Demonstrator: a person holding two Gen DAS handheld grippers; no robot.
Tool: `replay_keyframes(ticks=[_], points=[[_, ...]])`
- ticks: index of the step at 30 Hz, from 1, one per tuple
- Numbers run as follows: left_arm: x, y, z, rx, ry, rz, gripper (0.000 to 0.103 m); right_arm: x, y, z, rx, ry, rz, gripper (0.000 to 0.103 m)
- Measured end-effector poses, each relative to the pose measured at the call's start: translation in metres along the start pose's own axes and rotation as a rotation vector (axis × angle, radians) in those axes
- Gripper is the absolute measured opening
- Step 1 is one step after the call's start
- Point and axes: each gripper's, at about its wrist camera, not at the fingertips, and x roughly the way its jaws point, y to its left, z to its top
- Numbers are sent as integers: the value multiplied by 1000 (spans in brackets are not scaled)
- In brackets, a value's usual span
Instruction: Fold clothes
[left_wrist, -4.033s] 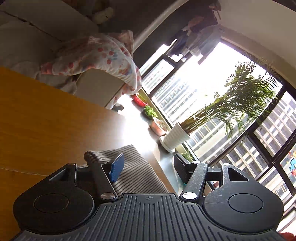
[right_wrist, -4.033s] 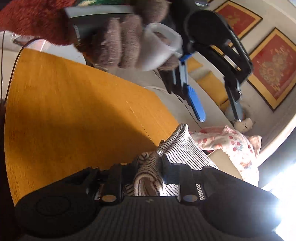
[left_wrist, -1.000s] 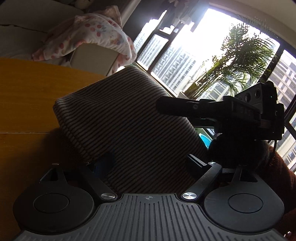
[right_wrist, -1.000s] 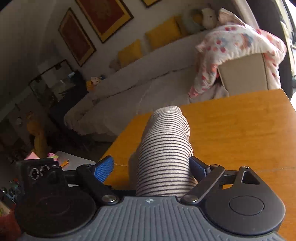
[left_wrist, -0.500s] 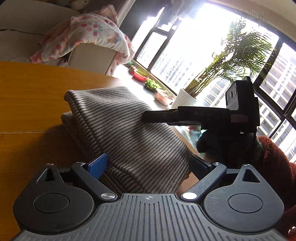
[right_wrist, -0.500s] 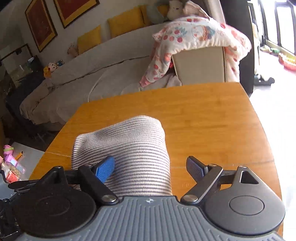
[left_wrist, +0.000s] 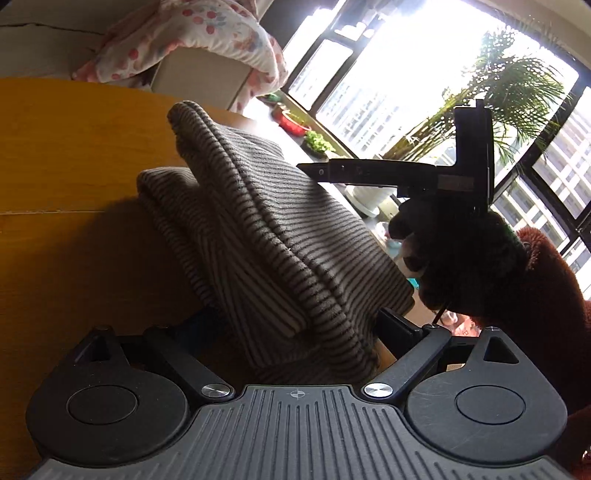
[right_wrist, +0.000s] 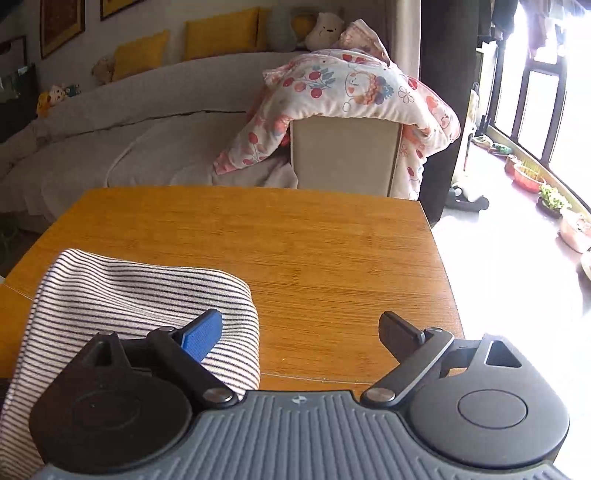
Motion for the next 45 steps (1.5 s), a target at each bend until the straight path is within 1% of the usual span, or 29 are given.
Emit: replay_keyframes(ticks=[2,5,6,9,11,12,13,15,17,19,22,24,26,27,28,29,31,32,35,36,37,39,42,43,45], points=[[-14,-1,8,23,-40,-8,95,-26,-6,-15,29,-20,82,93],[-38,2,28,27,-128,4,95,-51,-5,-40,28,-30,146,93],[-44,2,35,23,-159,0,95,-55,-2,-47,20,-29,154,93],[-55,-3,62,11,-265,-54,95,-59,10,-69,-6,-18,157,94],[-47,-5,76,-14,-295,-93,97,-54,15,-75,9,-6,173,97],[-35,-4,82,-30,-283,-102,97,-51,17,-77,19,0,176,98],[-21,1,86,-48,-250,-82,97,-50,19,-79,24,2,178,99],[10,14,89,-83,-164,-20,97,-51,24,-82,15,-6,179,99],[35,32,81,-116,-84,47,95,-62,30,-81,-26,-44,175,99],[38,35,73,-96,-97,48,94,-73,37,-79,-67,-81,172,99],[36,27,70,-48,-92,80,94,-89,47,-78,-128,-138,166,99],[36,22,68,-11,-84,97,94,-100,59,-73,-156,-190,206,99],[35,21,67,-1,-84,102,94,-99,76,-72,-194,-196,237,99],[34,21,66,-1,-85,102,94,-91,85,-75,-218,-166,232,99],[34,22,66,-4,-87,99,94,-78,95,-81,-245,-109,210,99],[33,22,66,-6,-89,96,94,-68,105,-89,-280,-81,177,101],[32,22,64,-7,-91,95,94,-64,126,-112,-430,-127,96,103],[33,23,66,-4,-91,98,94,-64,132,-117,-470,-131,74,103],[32,21,67,5,-87,108,94,-64,135,-118,-469,-124,62,103],[29,19,68,-1,-89,126,94,-65,134,-117,-466,-120,66,103],[24,17,69,-12,-96,144,94,-65,134,-116,-464,-115,69,103],[7,12,65,-36,-129,145,94,-65,133,-117,-464,-117,70,103],[-16,8,51,-87,-151,137,95,-64,132,-117,-456,-123,76,103],[-18,9,47,-98,-143,134,95,-64,131,-117,-453,-124,79,103],[-18,10,36,-107,-110,131,91,-65,128,-114,-441,-122,97,103]])
